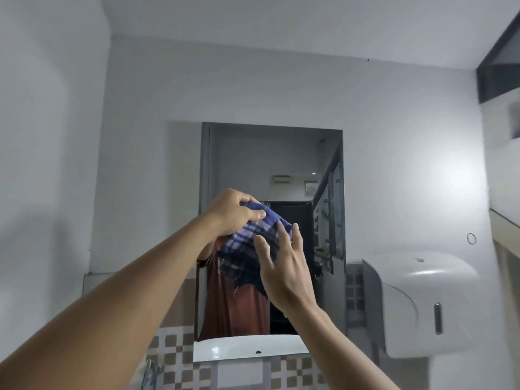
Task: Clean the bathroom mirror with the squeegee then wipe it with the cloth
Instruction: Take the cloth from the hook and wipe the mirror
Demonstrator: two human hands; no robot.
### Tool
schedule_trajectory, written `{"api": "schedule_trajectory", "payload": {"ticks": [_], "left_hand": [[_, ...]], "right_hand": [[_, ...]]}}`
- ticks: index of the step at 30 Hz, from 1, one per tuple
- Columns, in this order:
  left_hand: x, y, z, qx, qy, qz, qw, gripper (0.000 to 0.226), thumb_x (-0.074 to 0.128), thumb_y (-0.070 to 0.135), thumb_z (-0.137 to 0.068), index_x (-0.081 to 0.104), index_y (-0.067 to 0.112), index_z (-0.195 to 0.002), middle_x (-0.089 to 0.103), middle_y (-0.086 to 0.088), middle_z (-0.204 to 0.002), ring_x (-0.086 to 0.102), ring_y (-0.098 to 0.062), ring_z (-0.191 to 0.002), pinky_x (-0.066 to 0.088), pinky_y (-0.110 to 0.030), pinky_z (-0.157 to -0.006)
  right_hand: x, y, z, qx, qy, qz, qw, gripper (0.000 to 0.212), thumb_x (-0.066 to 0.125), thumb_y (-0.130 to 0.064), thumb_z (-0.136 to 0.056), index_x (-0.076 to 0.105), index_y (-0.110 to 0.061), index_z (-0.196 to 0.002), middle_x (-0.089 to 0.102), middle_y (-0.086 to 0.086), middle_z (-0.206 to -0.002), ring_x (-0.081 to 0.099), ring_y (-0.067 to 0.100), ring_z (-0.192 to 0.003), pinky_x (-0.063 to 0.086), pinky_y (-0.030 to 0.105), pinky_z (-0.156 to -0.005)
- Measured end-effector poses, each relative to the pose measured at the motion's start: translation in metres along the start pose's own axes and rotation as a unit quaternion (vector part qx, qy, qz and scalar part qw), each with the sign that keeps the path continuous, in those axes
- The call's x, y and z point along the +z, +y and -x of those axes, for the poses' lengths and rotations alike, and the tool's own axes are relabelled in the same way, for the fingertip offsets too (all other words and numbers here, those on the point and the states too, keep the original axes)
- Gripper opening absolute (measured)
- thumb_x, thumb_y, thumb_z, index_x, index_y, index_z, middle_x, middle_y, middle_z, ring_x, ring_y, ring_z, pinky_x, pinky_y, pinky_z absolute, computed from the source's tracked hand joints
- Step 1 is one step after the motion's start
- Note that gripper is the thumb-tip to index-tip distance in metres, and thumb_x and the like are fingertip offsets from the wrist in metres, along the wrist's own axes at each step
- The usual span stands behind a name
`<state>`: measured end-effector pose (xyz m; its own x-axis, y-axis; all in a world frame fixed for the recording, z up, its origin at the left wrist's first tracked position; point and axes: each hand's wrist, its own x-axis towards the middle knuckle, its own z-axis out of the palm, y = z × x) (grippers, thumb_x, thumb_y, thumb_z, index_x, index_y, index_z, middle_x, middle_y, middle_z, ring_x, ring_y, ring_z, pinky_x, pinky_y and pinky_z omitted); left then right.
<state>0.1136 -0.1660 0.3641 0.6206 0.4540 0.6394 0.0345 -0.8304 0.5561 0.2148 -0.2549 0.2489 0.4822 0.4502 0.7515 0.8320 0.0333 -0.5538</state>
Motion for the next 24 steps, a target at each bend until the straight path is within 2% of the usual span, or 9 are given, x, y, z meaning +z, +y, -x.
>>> {"api": "schedule_trajectory", "payload": {"ticks": [3, 5, 8, 11, 13, 14, 16, 20, 24], "left_hand": [[0.003, 0.014, -0.01, 0.014, -0.024, 0.029, 0.999, 0.01, 0.073, 0.019, -0.089, 0.078, 0.017, -0.097, 0.077, -0.003, -0.092, 0.072, -0.019, -0.091, 0.056, -0.03, -0.083], [0.006, 0.019, -0.015, 0.023, -0.033, 0.043, 0.998, 0.01, 0.073, 0.019, -0.089, 0.079, 0.017, -0.097, 0.077, -0.001, -0.093, 0.071, -0.02, -0.094, 0.056, -0.03, -0.084], [0.007, 0.019, -0.02, 0.041, -0.018, 0.055, 0.997, 0.011, 0.072, 0.019, -0.09, 0.079, 0.016, -0.098, 0.075, 0.002, -0.088, 0.069, -0.017, -0.092, 0.054, -0.028, -0.082], [0.005, 0.008, -0.021, 0.045, 0.022, 0.098, 0.994, 0.017, 0.065, 0.025, -0.095, 0.077, 0.017, -0.104, 0.069, 0.017, -0.065, 0.062, 0.002, -0.063, 0.047, -0.014, -0.064], [0.005, -0.012, -0.024, 0.046, 0.095, 0.09, 0.99, 0.026, 0.058, 0.032, -0.098, 0.073, 0.019, -0.116, 0.074, 0.015, -0.089, 0.063, 0.004, -0.08, 0.044, -0.012, -0.073], [0.005, -0.027, -0.027, 0.051, 0.147, 0.035, 0.987, 0.029, 0.055, 0.034, -0.099, 0.07, 0.02, -0.121, 0.073, 0.01, -0.105, 0.064, -0.002, -0.092, 0.043, -0.013, -0.078], [0.007, -0.065, -0.032, 0.076, 0.23, -0.115, 0.964, 0.034, 0.054, 0.035, -0.099, 0.064, 0.02, -0.128, 0.068, 0.004, -0.121, 0.061, -0.012, -0.109, 0.046, -0.021, -0.089], [0.011, -0.125, -0.037, 0.095, 0.234, -0.335, 0.908, 0.052, 0.052, 0.043, -0.096, 0.046, 0.018, -0.141, 0.051, -0.007, -0.143, 0.04, -0.025, -0.138, 0.042, -0.039, -0.109], [0.014, -0.149, -0.037, 0.125, 0.194, -0.393, 0.89, 0.079, 0.064, 0.051, -0.088, 0.035, 0.017, -0.152, 0.028, -0.015, -0.16, 0.027, -0.031, -0.148, 0.037, -0.042, -0.116]], "right_hand": [[0.012, -0.001, -0.007, -0.002, 0.013, 0.003, 1.0, 0.094, 0.02, -0.082, -0.086, -0.014, -0.031, -0.158, -0.022, 0.004, -0.167, -0.001, 0.025, -0.156, 0.017, 0.045, -0.124], [0.019, -0.001, -0.016, -0.016, 0.056, 0.005, 0.998, 0.091, 0.025, -0.076, -0.091, -0.021, -0.032, -0.156, -0.024, 0.005, -0.166, -0.003, 0.025, -0.155, 0.017, 0.047, -0.124], [0.026, 0.006, -0.03, -0.057, 0.124, 0.005, 0.991, 0.073, 0.038, -0.045, -0.105, -0.007, -0.025, -0.16, -0.008, 0.009, -0.169, 0.015, 0.03, -0.154, 0.037, 0.049, -0.115], [0.028, 0.016, -0.046, -0.086, 0.156, 0.016, 0.984, 0.062, 0.038, -0.025, -0.108, 0.007, -0.02, -0.161, 0.005, 0.008, -0.169, 0.024, 0.027, -0.152, 0.046, 0.044, -0.11], [0.026, 0.02, -0.059, -0.099, 0.162, 0.033, 0.981, 0.061, 0.04, -0.014, -0.107, 0.011, -0.017, -0.161, 0.011, 0.009, -0.168, 0.024, 0.026, -0.152, 0.045, 0.034, -0.109], [0.025, 0.021, -0.066, -0.106, 0.17, 0.042, 0.979, 0.062, 0.04, -0.011, -0.106, 0.012, -0.015, -0.161, 0.014, 0.01, -0.168, 0.025, 0.027, -0.152, 0.044, 0.032, -0.106], [0.02, 0.019, -0.081, -0.116, 0.19, 0.052, 0.974, 0.063, 0.041, -0.006, -0.105, 0.014, -0.015, -0.16, 0.021, 0.014, -0.166, 0.029, 0.031, -0.15, 0.047, 0.041, -0.105], [0.014, 0.007, -0.123, -0.154, 0.209, 0.082, 0.962, 0.065, 0.045, -0.008, -0.103, 0.021, -0.03, -0.159, 0.032, 0.016, -0.161, 0.035, 0.034, -0.145, 0.053, 0.054, -0.093], [0.01, -0.012, -0.169, -0.18, 0.234, 0.136, 0.946, 0.064, 0.049, -0.008, -0.103, 0.028, -0.031, -0.158, 0.032, 0.015, -0.162, 0.034, 0.037, -0.146, 0.052, 0.055, -0.098]]}}
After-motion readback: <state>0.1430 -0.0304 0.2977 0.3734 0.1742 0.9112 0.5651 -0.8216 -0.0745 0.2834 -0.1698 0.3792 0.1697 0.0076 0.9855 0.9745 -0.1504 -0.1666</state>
